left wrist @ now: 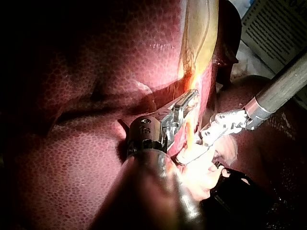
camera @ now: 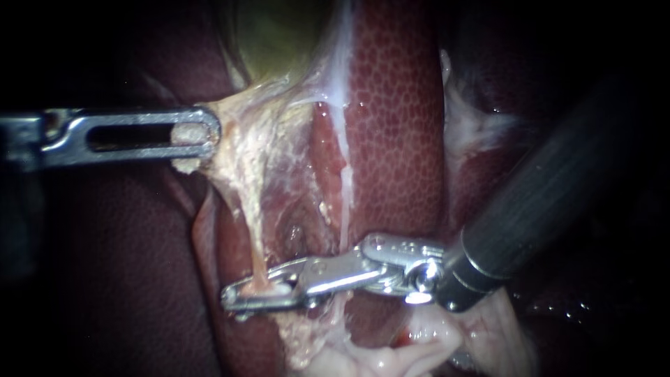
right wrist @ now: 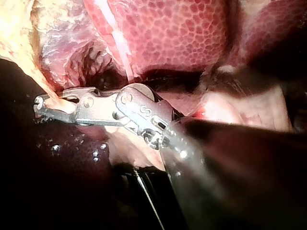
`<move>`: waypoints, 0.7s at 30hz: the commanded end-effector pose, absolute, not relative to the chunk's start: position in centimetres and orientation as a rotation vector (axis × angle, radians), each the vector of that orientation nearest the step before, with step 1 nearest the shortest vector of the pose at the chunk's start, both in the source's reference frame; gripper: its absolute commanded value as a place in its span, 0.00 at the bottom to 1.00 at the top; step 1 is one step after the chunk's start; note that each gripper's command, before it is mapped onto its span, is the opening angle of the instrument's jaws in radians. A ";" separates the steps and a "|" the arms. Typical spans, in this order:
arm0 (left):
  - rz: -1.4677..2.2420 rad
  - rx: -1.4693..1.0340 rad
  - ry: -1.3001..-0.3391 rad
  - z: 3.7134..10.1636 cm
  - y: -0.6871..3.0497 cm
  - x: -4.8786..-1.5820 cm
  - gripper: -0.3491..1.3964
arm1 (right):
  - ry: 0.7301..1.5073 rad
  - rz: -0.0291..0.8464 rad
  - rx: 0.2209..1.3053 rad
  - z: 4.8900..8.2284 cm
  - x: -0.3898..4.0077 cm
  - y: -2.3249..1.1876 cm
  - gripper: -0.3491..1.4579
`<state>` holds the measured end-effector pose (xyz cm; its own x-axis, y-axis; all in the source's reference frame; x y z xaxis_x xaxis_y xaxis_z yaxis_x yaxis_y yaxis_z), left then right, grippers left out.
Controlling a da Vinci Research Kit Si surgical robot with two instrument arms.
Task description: Going back second clip left tube
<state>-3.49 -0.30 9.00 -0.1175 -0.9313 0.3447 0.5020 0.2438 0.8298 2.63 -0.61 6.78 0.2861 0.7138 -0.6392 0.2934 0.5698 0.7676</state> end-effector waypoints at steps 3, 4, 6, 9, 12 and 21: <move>-1.314 0.514 -1.102 8.99 -0.30 -3.49 0.00 | 1.297 0.352 0.987 6.77 2.64 -0.62 0.00; -1.314 0.514 -1.102 8.99 -0.30 -3.49 0.00 | 1.297 0.352 0.987 6.77 2.64 -0.62 0.00; -1.314 0.514 -1.102 8.99 -0.30 -3.49 0.00 | 1.297 0.352 0.987 6.77 2.64 -0.62 0.00; -1.314 0.513 -1.102 9.00 -0.30 -3.49 0.00 | 1.297 0.352 0.987 6.77 2.64 -0.62 0.00; -1.314 0.513 -1.102 9.00 -0.30 -3.49 0.00 | 1.295 0.350 0.987 6.77 2.64 -0.62 0.00; -1.314 0.513 -1.102 9.00 -0.30 -3.49 0.00 | 1.323 0.380 0.942 6.70 2.72 -0.58 0.44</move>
